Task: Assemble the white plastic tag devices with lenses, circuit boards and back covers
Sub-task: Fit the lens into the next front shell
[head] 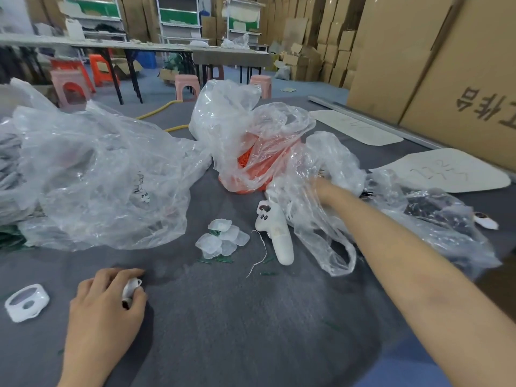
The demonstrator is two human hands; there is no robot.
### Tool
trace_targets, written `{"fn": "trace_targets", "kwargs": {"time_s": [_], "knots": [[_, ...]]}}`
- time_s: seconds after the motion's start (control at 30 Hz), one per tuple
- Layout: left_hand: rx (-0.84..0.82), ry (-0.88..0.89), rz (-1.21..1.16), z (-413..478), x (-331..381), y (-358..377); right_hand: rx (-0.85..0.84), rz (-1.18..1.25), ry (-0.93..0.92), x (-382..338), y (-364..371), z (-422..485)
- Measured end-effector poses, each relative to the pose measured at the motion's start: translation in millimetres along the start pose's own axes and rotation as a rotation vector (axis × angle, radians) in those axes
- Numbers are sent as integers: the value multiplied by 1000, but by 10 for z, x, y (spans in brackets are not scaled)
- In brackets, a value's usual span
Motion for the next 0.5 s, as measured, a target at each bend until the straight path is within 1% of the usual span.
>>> {"fn": "trace_targets", "kwargs": {"time_s": [0.1,0.2,0.37,0.43,0.5], "knots": [[3,4,-1,-4,8,-1,21,166,26,29,12,34],[9,10,1,1,3,1,42,166,60,33,20,75],[19,15,4,-2,-9,8,-3,-146,125,-36,46,124],[18,15,8,-1,-15,10,-10,-209,111,-26,10,156],[16,15,8,0,-20,8,31,-249,53,-6,-49,151]]}}
Point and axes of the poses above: each hand's wrist, its own z-axis towards the middle knuckle, its own y-axis out of the palm, x = y × z, the point moved 9 cm from there along z, towards the middle knuckle, and after that the axes turned 12 degrees about x, right-handed, at the moved point
